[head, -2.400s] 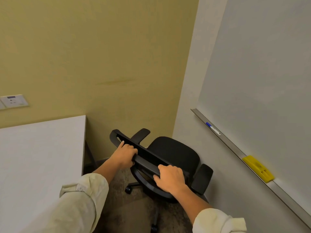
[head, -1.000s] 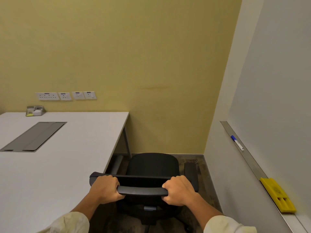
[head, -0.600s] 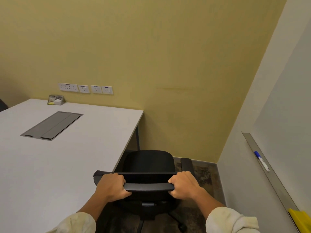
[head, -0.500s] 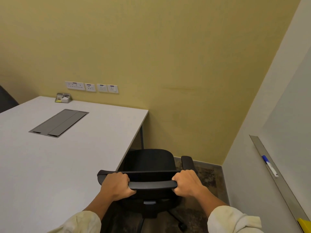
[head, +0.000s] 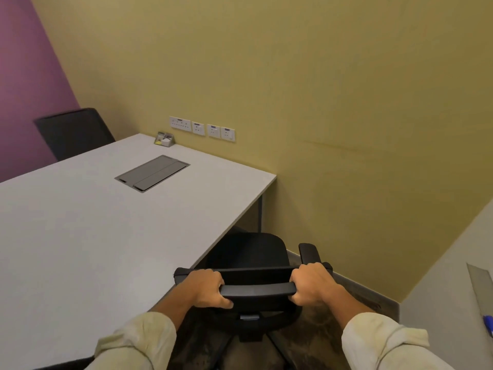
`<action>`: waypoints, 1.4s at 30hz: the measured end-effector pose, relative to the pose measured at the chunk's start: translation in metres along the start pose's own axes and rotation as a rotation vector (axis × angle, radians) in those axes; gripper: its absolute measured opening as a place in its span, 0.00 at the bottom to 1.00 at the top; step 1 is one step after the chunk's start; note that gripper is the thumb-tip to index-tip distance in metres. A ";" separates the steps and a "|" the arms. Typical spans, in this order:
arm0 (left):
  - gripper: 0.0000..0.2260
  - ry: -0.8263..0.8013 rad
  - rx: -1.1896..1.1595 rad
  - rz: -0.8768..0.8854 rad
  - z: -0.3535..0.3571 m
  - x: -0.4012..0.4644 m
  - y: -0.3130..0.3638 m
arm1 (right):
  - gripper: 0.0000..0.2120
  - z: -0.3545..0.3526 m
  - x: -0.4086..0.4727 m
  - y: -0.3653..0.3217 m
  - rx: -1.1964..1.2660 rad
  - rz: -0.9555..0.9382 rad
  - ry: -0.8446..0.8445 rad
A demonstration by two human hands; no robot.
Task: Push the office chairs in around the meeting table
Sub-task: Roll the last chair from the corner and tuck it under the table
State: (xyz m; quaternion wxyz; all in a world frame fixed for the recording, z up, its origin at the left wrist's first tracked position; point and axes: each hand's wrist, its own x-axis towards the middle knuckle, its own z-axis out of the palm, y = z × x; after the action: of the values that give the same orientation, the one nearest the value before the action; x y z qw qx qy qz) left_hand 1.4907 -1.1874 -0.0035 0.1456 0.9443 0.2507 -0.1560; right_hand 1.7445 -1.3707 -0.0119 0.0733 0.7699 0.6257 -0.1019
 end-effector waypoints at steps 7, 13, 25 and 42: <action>0.17 0.114 0.048 -0.137 0.008 0.008 0.025 | 0.23 0.000 0.016 0.041 0.046 -0.178 0.091; 0.11 0.201 0.054 -0.190 0.006 0.025 0.044 | 0.25 -0.010 0.046 0.075 0.022 -0.269 0.064; 0.13 0.345 0.051 -0.281 -0.012 0.076 -0.001 | 0.26 -0.037 0.144 0.087 -0.082 -0.304 0.062; 0.12 0.393 -0.101 -0.586 -0.033 0.175 0.041 | 0.07 -0.078 0.284 0.181 -0.259 -0.546 -0.011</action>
State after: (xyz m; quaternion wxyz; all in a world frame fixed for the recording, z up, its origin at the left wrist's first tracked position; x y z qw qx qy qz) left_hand 1.6639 -1.1352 -0.0294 0.0901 0.8358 0.5415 0.0060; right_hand 1.9825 -1.1202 -0.0096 0.1441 0.5569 0.8169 -0.0412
